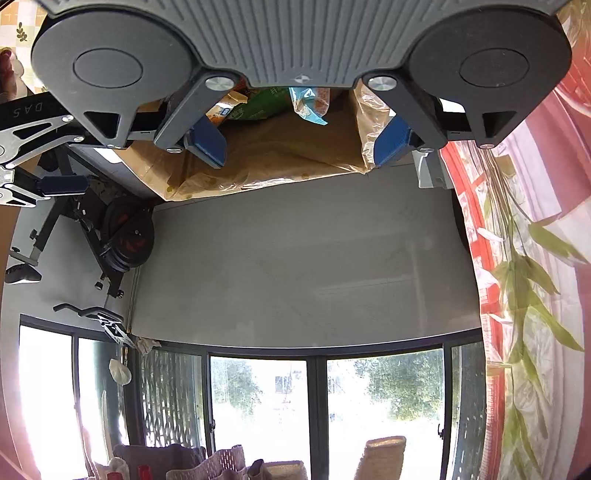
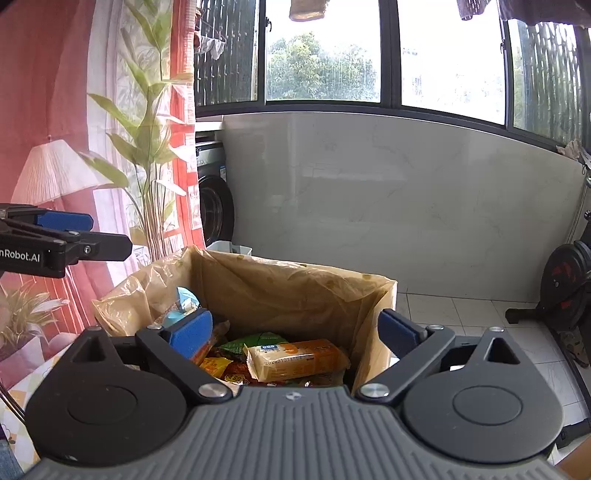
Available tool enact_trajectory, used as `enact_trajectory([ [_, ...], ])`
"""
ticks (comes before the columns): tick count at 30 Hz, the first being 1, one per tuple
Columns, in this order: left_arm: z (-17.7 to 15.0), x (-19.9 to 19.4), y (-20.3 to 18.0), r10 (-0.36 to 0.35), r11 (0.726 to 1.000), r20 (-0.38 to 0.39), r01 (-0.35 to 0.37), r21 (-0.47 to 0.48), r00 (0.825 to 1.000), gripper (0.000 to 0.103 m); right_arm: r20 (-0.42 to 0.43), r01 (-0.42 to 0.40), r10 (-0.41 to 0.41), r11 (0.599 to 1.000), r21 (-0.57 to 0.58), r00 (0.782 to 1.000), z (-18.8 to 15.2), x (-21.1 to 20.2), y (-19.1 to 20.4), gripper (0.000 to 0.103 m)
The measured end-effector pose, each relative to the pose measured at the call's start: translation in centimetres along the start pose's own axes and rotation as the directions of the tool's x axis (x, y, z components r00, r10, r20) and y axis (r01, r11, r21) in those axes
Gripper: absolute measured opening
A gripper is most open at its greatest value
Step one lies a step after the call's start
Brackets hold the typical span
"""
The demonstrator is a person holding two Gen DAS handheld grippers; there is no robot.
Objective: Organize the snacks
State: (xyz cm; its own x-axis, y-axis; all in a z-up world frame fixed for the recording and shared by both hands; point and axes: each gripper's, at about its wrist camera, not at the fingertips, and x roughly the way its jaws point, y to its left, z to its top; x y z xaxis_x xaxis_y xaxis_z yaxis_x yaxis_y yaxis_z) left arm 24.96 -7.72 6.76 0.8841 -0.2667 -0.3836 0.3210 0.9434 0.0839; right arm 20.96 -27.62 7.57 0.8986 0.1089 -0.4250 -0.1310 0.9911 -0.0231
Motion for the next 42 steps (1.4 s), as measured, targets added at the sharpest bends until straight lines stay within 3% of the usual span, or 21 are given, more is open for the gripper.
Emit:
enact_trajectory([
  [6, 0.2, -4.1, -1.0, 0.070, 0.997, 0.069, -0.072, 0.034, 0.995, 0.088, 0.053, 0.045, -0.048, 0.998, 0.053, 0.997, 0.8, -4.4, 1.0, 0.099],
  [16, -0.4, -8.1, -1.2, 0.021, 0.999, 0.101, -0.016, -0.046, 0.995, 0.088, 0.102, 0.052, -0.065, 0.991, 0.124, 0.993, 1.0, -8.6, 2.3, 0.100],
  [42, -0.8, -9.7, 0.0, 0.056, 0.994, 0.115, -0.045, -0.103, 0.992, 0.088, 0.126, 0.072, -0.093, 0.985, 0.157, 0.988, 0.8, -10.9, 2.4, 0.100],
])
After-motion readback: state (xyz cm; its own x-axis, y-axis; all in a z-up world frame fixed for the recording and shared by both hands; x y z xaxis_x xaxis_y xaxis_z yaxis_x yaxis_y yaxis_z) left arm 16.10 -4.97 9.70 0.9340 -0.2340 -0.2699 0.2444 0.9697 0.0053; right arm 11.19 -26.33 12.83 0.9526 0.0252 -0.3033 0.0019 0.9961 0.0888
